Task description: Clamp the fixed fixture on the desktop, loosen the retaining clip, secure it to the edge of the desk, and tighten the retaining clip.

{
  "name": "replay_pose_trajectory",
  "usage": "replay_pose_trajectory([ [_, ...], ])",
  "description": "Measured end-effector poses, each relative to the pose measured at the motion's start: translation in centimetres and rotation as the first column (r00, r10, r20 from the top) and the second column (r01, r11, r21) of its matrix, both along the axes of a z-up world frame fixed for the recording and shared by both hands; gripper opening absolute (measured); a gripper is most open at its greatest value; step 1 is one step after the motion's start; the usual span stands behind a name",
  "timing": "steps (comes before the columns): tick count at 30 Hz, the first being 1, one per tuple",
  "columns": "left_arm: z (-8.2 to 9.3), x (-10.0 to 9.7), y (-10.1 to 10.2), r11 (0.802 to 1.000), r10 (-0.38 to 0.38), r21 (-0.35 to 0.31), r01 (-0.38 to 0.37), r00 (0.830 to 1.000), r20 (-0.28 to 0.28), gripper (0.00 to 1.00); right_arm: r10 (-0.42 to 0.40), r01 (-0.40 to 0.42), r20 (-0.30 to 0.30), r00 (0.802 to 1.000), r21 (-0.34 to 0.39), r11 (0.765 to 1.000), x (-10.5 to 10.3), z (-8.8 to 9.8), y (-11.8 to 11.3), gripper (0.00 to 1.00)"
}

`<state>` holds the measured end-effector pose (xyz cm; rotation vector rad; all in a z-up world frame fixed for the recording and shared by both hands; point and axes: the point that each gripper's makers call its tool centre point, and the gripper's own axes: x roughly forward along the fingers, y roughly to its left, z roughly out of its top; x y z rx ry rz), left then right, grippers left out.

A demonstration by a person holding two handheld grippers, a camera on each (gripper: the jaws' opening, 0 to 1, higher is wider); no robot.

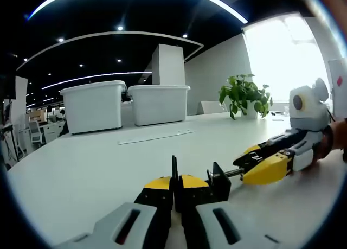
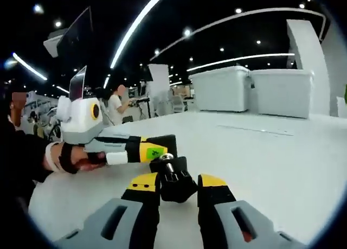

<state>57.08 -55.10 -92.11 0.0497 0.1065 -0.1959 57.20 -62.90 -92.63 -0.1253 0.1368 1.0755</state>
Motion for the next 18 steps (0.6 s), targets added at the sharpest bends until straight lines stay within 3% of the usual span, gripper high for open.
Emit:
replay_pose_trajectory([
  [4, -0.01, 0.07, 0.04, 1.0, 0.001, 0.0, -0.001, 1.0, 0.0, 0.05, 0.011, -0.008, 0.086, 0.996, -0.034, 0.999, -0.01, 0.06, 0.04, 0.26],
  [8, -0.01, 0.08, 0.05, 1.0, 0.001, -0.001, -0.001, 1.0, 0.0, 0.05, 0.042, -0.002, 0.281, 0.959, -0.143, 0.99, -0.31, 0.2, 0.19, 0.26],
  [10, -0.02, 0.11, 0.07, 1.0, 0.002, 0.001, -0.002, 1.0, 0.0, 0.05, 0.037, -0.002, 0.265, 0.963, -0.132, 0.991, -0.37, 0.08, 0.19, 0.26],
  [12, -0.01, 0.12, 0.07, 1.0, 0.002, 0.0, -0.002, 1.0, 0.0, 0.05, 0.051, 0.003, 0.318, 0.947, -0.167, 0.986, -0.35, 0.1, 0.16, 0.26],
  [16, 0.0, 0.18, 0.1, 1.0, 0.002, 0.001, -0.002, 1.0, 0.0, 0.05, 0.058, 0.006, 0.342, 0.938, -0.184, 0.983, -0.47, -0.03, 0.19, 0.27],
  [18, 0.0, 0.19, 0.12, 1.0, 0.002, 0.002, -0.002, 1.0, 0.0, 0.05, 0.08, 0.016, 0.401, 0.913, -0.231, 0.973, -0.5, -0.11, 0.16, 0.27],
])
